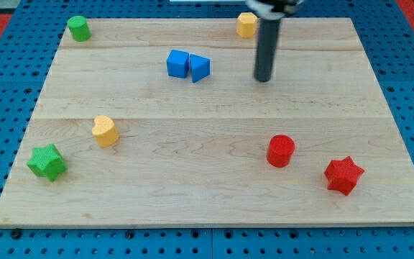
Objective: Push the yellow hexagon towards the center
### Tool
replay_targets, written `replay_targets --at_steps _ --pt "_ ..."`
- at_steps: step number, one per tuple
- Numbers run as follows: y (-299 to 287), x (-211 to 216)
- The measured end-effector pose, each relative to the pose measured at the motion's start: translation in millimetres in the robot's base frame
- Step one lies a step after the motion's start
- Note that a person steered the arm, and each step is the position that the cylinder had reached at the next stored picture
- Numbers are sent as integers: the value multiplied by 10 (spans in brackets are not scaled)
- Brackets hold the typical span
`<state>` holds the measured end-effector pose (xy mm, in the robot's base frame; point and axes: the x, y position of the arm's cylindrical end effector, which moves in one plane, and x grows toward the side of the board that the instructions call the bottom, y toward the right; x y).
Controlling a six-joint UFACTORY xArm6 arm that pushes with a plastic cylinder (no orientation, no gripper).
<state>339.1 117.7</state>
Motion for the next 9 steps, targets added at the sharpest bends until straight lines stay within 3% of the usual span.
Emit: replay_targets --at_steps 1,2,4,5,7,8,9 --pt "619 -446" --pt "1421 -588" --pt "1827 -1464" --pt "1389 -1482" --pt "-491 -1475" --pt "-1121 -1408" --pt "-1135 -1068"
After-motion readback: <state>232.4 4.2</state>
